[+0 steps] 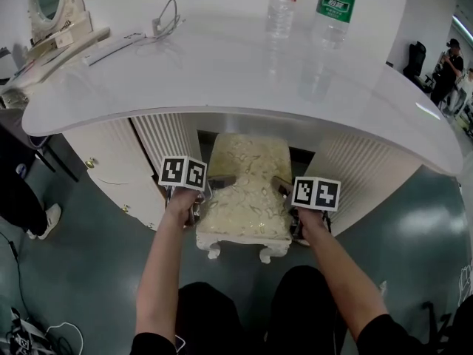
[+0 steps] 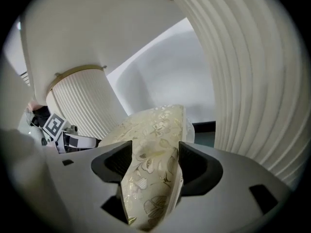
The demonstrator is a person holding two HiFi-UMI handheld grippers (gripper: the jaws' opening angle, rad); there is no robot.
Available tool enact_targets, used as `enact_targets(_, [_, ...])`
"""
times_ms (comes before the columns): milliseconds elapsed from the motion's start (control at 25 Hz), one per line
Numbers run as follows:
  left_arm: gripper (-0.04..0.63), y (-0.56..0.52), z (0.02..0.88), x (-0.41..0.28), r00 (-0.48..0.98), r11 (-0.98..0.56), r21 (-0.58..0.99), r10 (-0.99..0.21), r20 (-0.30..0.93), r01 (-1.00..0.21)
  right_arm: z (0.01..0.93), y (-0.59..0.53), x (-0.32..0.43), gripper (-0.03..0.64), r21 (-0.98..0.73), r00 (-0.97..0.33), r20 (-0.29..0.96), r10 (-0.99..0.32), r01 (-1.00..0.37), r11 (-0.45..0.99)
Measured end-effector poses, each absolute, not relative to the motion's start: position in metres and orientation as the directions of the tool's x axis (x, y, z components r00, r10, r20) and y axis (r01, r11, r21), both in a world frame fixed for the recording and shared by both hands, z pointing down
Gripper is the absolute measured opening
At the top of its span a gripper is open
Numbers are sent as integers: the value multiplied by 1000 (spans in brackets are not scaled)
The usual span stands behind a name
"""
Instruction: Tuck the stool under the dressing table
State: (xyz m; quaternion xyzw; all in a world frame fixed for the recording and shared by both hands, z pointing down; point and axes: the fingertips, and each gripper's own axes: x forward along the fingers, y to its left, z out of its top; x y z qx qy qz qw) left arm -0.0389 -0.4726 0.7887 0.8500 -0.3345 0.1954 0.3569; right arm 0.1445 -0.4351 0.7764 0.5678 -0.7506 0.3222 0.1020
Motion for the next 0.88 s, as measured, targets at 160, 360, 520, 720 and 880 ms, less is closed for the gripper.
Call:
enact_targets(160, [564,-453,759,-54,655,-553,359,-564,503,-752,744,-426,130,298,-230,-326,417,-849,-941,248])
enact_targets(360, [403,-426,716,-66,583,-550,203,-721,374,-810,694,-414,94,286,-35,-384,267,-884,-921,389])
enact_targets(520, [71,-409,688,-66,502,-513,23,-827,252,-858,675,-404,70,29,113,-405,191,-894,-896,430])
enact_targets(720, [6,-397,684,-55,469,-505,-123,-851,235,-854,673,-392,46,12,163,-471,176,-865,-852,497])
enact_targets(880, [5,-393,695,-44,459,-510,-173,-849,262,-843,686,-388,33,6,166,-507,192,-840,-827,537])
